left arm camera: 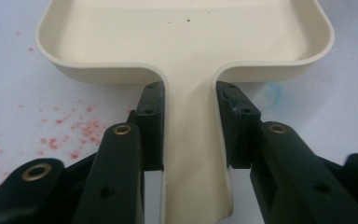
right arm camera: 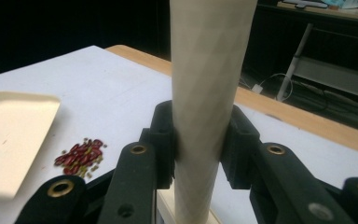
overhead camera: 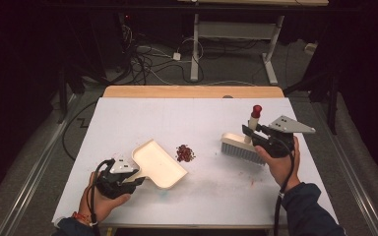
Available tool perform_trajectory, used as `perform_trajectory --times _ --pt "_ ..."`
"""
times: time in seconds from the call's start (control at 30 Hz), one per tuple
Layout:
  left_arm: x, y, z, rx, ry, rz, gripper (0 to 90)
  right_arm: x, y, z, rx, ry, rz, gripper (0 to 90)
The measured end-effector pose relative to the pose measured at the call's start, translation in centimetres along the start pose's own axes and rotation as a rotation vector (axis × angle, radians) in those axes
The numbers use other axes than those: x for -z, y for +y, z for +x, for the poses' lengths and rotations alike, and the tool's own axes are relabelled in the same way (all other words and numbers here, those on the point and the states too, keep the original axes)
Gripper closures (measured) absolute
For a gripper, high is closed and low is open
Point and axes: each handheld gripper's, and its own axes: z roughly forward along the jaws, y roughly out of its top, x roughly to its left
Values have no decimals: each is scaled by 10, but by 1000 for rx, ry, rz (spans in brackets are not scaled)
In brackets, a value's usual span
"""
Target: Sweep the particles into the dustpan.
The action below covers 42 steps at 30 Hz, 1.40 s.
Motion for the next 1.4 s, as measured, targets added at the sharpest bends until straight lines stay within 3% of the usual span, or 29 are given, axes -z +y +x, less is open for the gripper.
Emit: perform_trajectory --times 0.1,0.2,0.23,0.53,0.67,0.83,0.97,1.23,1.4 --pt "-5 0 1 0 -3 25 640 -26 13 5 41 -7 16 699" --pt "-10 -1 3 3 -9 45 639 -39 19 8 48 -14 22 698" --pt "-10 -1 4 0 -11 48 640 -51 25 12 45 -9 26 699" --pt "-17 0 2 1 -11 74 639 -84 40 34 72 -11 31 698" --pt "-19 -1 2 6 -12 70 639 -98 46 42 46 -38 -16 699" --pt "-24 -2 1 6 -11 87 638 -112 46 55 66 -42 0 699" --pt "-24 -3 1 7 -9 81 638 -117 41 64 76 -31 21 698" --pt "-24 -1 -1 3 -5 83 639 -114 31 79 67 24 10 699" --pt "-26 1 -3 -1 -9 85 639 -104 25 99 109 87 23 697"
